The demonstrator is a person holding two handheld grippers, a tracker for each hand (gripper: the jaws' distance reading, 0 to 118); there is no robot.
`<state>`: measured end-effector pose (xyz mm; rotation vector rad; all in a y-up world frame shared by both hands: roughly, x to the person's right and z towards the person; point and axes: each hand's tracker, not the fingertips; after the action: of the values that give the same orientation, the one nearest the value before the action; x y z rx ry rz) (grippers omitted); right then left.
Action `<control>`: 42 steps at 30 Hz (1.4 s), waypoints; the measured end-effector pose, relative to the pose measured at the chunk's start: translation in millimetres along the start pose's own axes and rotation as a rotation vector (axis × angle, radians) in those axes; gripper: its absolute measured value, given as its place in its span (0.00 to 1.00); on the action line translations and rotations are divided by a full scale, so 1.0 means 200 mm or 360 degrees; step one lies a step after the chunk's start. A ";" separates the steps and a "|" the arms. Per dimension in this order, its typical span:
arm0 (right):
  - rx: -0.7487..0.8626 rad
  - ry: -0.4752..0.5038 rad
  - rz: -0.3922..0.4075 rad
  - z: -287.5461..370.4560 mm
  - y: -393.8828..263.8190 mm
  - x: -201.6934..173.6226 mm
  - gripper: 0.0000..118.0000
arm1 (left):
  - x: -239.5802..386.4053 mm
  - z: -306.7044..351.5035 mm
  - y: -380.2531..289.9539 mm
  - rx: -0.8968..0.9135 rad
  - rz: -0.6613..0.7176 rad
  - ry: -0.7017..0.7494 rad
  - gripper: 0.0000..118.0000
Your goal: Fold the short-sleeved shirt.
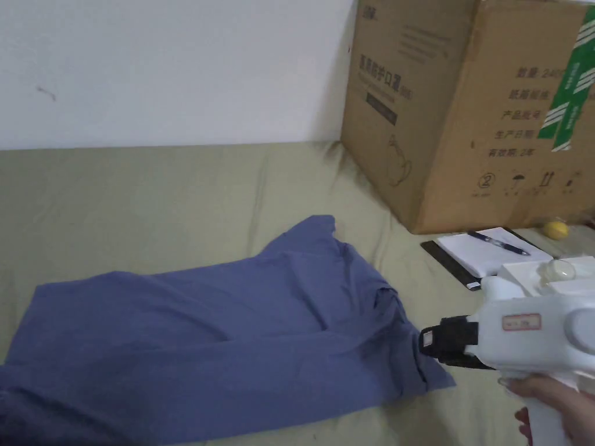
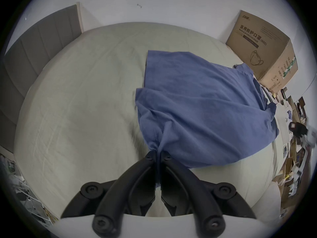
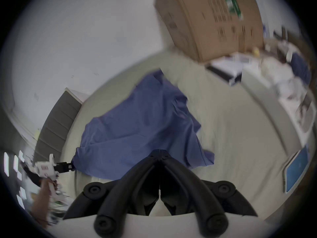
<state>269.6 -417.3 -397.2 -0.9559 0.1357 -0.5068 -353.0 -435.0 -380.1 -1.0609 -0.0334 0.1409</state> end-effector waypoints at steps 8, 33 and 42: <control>-0.0113 -0.0209 -0.0250 -0.30 0.09 0.24 0.94 | -0.02 -0.04 -0.04 -0.0039 0.0043 0.0004 0.02; -0.0239 -0.0203 -0.0003 0.44 -0.32 0.05 0.09 | -0.10 0.33 -0.29 -0.0211 -0.0010 -0.0003 0.02; -0.0298 -0.0293 0.0126 0.33 -0.66 0.17 0.33 | -0.21 0.27 -0.70 -0.0169 0.0173 -0.0057 0.24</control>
<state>274.2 -446.4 -249.0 -1.1706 0.0552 -0.3349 -386.0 -461.0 -230.1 -1.1663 -0.0158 0.2590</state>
